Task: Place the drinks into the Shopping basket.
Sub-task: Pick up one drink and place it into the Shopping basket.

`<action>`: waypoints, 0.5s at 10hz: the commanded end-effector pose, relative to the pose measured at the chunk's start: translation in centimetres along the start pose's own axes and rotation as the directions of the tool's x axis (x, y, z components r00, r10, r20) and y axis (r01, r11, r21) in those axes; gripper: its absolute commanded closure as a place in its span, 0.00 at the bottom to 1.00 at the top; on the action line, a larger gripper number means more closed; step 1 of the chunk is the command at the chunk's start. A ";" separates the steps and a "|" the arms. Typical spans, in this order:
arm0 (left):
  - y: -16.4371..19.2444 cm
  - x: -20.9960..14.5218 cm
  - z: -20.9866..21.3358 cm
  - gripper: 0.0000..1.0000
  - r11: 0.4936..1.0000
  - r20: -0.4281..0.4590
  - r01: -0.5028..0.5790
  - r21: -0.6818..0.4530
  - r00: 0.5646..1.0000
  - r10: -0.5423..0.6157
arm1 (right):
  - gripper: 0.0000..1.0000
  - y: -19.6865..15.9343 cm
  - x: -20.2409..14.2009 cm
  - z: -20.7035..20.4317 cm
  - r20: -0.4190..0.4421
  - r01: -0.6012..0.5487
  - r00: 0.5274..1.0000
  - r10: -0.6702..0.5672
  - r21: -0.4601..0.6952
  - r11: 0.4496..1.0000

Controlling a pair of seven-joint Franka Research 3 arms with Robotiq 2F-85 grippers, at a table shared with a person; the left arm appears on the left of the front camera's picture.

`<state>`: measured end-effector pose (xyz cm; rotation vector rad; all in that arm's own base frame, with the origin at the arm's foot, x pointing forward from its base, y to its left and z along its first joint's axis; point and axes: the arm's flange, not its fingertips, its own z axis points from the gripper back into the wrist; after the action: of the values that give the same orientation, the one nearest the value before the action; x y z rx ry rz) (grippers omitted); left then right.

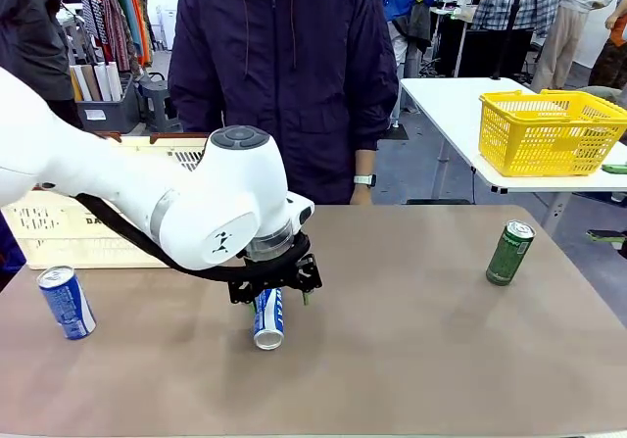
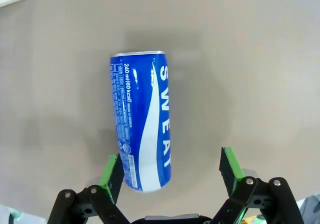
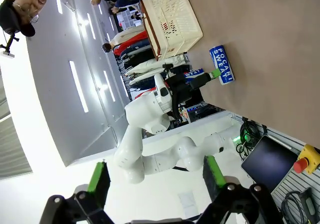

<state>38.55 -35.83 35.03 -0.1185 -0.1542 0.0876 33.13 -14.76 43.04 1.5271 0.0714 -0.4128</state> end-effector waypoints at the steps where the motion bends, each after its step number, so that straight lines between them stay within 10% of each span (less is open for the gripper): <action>1: 0.7 0.0 -1.8 0.00 0.999 0.013 -0.019 0.027 1.000 0.019 | 0.00 0.6 0.0 0.1 -0.004 0.018 1.000 -0.018 0.003 1.000; 5: 1.8 0.3 -4.0 0.00 0.997 -0.015 -0.048 0.063 0.999 0.049 | 0.00 0.6 0.0 0.1 -0.004 0.018 1.000 -0.018 0.003 1.000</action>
<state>39.36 -33.99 31.27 -0.0723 -0.1100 0.1234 33.13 -14.76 43.03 1.5271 0.0716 -0.4129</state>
